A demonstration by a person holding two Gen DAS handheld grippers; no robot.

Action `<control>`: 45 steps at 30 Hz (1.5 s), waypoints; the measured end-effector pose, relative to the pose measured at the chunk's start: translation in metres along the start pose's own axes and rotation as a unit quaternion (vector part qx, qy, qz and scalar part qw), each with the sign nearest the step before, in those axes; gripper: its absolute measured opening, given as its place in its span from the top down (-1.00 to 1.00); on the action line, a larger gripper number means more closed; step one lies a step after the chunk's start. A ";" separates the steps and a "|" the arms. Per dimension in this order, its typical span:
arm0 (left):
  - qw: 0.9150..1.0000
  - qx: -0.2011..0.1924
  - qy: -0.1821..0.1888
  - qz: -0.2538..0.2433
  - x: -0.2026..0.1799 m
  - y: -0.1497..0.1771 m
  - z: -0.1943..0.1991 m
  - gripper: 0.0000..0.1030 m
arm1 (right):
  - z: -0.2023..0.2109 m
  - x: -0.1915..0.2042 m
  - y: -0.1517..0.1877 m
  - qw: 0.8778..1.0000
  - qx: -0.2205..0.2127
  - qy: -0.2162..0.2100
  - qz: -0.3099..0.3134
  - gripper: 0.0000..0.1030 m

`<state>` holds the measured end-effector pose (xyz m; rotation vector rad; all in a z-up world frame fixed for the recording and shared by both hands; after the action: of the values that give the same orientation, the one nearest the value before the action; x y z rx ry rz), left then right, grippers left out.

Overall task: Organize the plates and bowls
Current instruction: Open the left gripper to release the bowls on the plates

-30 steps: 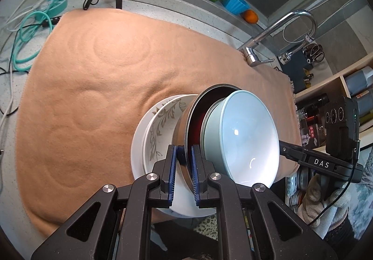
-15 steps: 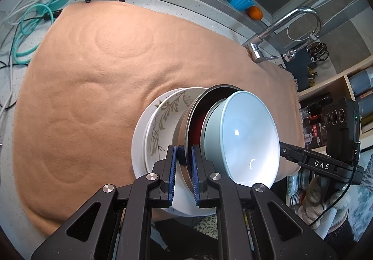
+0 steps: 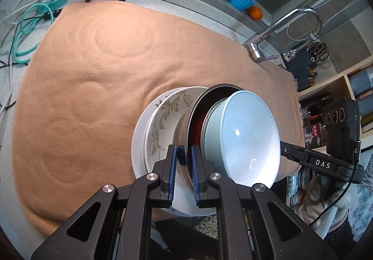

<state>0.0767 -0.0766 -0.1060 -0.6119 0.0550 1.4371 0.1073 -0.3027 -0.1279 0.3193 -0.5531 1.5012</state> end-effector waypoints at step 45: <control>0.989 -0.110 -0.080 -0.049 -0.023 0.009 0.062 0.52 | 0.083 0.024 0.031 0.976 -0.182 0.080 0.089 -0.15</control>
<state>0.0442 -0.0711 -0.0473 -0.6661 -0.2603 1.4013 0.0636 -0.3238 -0.0501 -0.1397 -0.7276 1.5447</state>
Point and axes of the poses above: each gripper's, at about its wrist camera, not at the fingertips, and z roughly against the way its jaws point, x to its left, y to its underside, the point moved 4 cm from there along -z, roughly the way its jaws point, and after that the axes turned 10 degrees about -z, right-handed, at the moved point
